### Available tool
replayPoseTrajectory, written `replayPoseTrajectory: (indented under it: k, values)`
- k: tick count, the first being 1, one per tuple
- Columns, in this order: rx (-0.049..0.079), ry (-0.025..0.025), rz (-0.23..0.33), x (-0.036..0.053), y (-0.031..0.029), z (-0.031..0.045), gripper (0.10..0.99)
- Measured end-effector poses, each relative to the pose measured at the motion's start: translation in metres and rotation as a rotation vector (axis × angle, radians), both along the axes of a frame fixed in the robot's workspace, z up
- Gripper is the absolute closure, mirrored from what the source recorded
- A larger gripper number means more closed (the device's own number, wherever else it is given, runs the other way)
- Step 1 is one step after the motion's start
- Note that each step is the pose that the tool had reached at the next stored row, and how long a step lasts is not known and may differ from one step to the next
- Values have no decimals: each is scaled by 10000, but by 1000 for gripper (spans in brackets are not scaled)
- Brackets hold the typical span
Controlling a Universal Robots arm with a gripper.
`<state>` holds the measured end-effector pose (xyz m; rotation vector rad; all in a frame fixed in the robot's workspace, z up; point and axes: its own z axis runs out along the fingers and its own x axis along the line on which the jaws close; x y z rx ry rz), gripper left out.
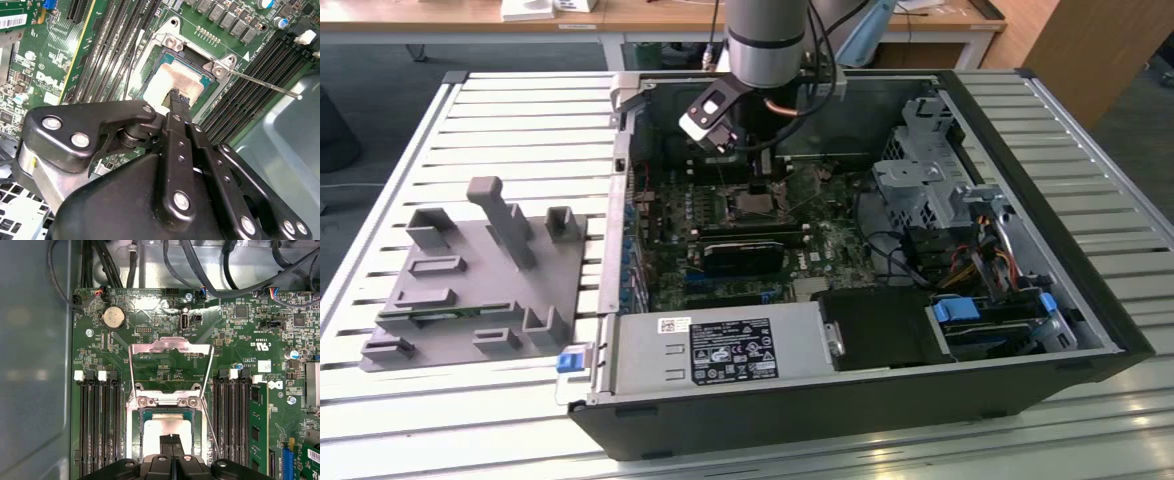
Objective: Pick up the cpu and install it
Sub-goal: 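Close the cpu cover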
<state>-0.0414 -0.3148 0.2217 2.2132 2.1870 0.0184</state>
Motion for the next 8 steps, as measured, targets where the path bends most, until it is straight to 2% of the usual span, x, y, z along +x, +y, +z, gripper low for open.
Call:
replayPoseTrajectory:
  k: [8]
  values:
    - [-2,1,0,0,0,24,980]
